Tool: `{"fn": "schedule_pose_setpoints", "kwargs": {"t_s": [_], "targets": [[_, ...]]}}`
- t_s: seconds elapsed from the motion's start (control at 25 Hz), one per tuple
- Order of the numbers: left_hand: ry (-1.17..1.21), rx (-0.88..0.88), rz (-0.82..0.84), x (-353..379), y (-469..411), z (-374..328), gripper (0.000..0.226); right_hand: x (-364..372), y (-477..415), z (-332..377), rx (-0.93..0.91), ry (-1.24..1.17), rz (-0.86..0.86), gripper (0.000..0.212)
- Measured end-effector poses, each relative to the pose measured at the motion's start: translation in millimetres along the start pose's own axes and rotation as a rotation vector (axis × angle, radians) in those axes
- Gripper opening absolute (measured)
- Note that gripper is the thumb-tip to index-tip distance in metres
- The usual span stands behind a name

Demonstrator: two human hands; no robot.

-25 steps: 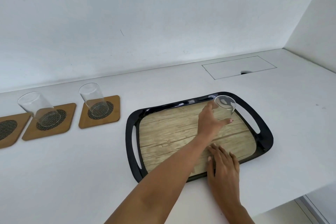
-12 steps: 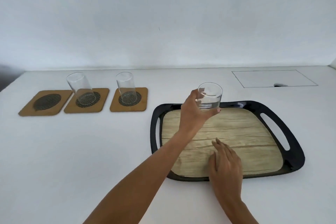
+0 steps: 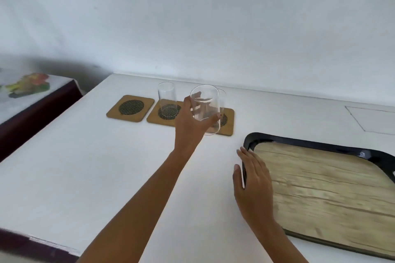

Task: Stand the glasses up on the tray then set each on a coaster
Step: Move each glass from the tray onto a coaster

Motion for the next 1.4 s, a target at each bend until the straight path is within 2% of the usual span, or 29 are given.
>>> {"fn": "schedule_pose_setpoints", "kwargs": {"t_s": [0.16, 0.36, 0.56, 0.84, 1.0, 1.4], "targets": [[-0.095, -0.047, -0.103, -93, -24, 28, 0.072, 61, -6, 43, -0.022, -0.014, 0.079, 0.038], [-0.214, -0.082, -0.210, -185, -60, 60, 0.059, 150, -12, 81, -0.047, 0.000, 0.274, 0.053], [-0.233, -0.121, -0.235, -238, -98, 90, 0.071, 225, -18, 113, -0.130, 0.060, 0.406, 0.063], [-0.224, -0.202, -0.203, -259, -158, 133, 0.073, 268, -31, 131, -0.155, 0.176, 0.400, 0.055], [-0.239, -0.200, -0.130, -251, -187, 154, 0.072, 276, -34, 132, -0.181, 0.197, 0.398, 0.060], [-0.205, -0.181, -0.064, -240, -215, 185, 0.074, 282, -33, 128, -0.175, 0.239, 0.439, 0.061]]}}
Point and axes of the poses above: each hand's wrist, its own y-axis away from the middle knuckle, its own x-axis out of the palm, z = x × y, the point moved 10 cm from there along -y, towards the middle knuckle, and after that the axes turned 4 degrees about y, right-handed, at the moved point
